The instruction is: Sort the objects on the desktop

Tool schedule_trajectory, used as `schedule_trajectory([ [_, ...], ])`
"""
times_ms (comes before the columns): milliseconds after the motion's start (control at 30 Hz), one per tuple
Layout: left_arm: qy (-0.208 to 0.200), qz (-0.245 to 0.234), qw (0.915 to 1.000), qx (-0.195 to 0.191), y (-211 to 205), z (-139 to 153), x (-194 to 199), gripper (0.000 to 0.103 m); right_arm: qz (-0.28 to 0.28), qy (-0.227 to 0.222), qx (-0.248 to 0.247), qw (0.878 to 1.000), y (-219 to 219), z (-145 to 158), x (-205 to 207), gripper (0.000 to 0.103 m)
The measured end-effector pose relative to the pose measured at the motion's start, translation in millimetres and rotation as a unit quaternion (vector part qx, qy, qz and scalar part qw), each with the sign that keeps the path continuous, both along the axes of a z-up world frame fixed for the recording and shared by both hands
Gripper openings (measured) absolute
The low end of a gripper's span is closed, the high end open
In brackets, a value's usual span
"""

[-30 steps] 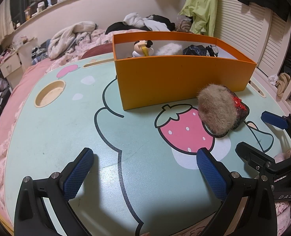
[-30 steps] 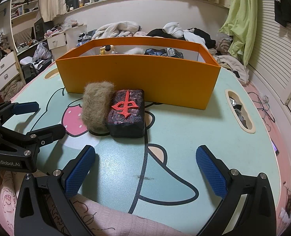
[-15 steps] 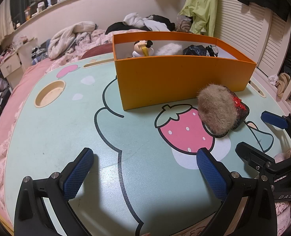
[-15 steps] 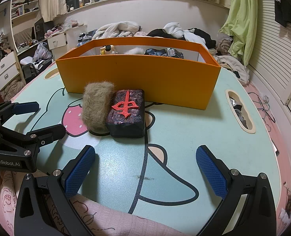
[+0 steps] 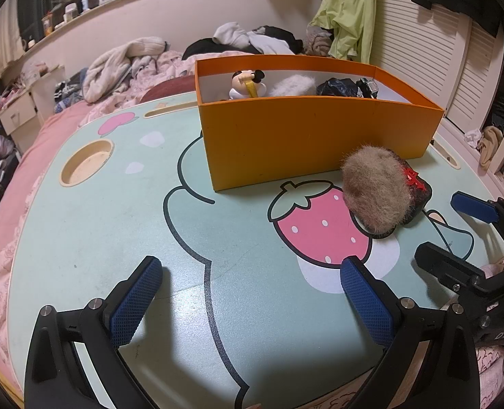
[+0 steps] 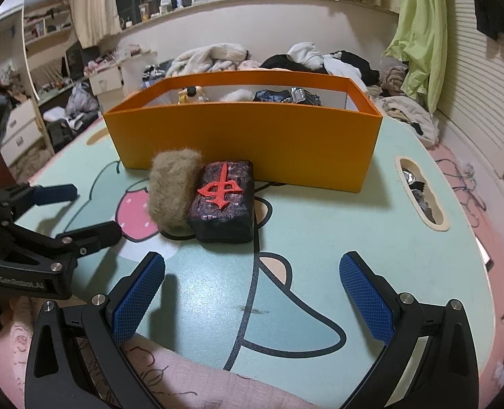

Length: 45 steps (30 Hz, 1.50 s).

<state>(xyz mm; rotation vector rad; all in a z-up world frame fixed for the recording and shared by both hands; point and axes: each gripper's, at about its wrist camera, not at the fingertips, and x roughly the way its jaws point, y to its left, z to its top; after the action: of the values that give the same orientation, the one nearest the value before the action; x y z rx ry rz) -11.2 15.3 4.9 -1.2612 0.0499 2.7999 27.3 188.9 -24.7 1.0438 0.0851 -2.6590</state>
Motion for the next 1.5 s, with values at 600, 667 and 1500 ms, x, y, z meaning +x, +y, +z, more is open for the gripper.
schedule_trajectory([
  [600,0.000,0.000,1.0000,0.000,1,0,0,0.103,-0.020,-0.017,-0.049,0.998,-4,22,-31,0.075],
  [667,0.000,0.000,1.0000,0.000,1,0,0,0.103,-0.018,-0.031,-0.024,0.999,-11,20,-42,0.071],
  [1500,-0.001,0.006,1.0000,-0.003,3,3,0,0.103,-0.070,-0.003,0.003,0.998,10,6,-13,0.087],
])
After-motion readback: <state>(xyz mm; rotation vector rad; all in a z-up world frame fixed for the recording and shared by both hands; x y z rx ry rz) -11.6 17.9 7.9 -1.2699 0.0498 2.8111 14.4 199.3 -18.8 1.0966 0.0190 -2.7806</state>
